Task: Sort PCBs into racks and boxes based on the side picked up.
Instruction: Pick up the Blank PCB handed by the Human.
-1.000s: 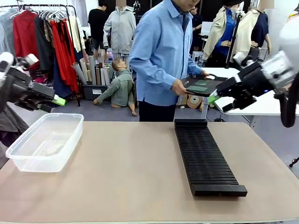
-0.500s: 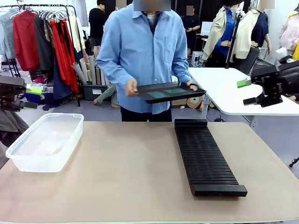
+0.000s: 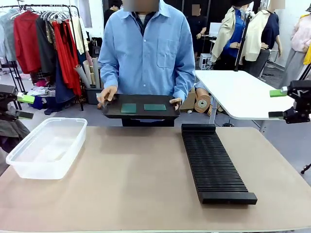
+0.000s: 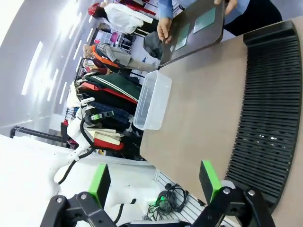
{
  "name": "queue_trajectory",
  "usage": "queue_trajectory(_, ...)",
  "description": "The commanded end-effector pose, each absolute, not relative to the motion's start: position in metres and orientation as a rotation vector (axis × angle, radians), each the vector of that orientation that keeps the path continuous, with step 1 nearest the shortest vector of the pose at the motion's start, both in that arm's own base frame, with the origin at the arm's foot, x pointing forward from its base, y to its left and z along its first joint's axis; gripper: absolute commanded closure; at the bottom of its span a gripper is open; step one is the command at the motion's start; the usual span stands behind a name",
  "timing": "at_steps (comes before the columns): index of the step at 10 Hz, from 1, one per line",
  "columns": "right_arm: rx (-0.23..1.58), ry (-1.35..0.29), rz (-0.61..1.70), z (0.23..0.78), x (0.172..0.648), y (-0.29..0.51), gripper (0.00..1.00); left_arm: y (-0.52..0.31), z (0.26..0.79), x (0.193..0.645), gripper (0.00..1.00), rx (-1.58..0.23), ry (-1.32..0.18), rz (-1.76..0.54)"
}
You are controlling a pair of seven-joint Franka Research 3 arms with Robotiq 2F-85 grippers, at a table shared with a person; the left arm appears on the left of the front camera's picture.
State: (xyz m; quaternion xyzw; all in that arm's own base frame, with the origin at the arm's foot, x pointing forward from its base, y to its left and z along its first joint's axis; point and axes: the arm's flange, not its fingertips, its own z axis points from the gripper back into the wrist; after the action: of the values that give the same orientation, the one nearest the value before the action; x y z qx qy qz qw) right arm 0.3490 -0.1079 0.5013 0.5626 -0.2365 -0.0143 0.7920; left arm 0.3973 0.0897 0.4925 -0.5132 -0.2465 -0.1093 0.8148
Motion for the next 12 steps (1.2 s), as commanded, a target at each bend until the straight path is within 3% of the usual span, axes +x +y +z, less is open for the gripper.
queue_trajectory(1,1.257,-0.537,-0.01,0.4958,0.3521,-0.1123,0.0,0.0918,0.4972,0.3986,0.0,-1.105,-0.56,-0.248)
queue_trajectory(12,1.238,-0.506,-0.034,0.4937,0.3471,-0.1151,0.0,0.0939,0.4958,0.3972,0.0,-1.087,-0.534,-0.226)
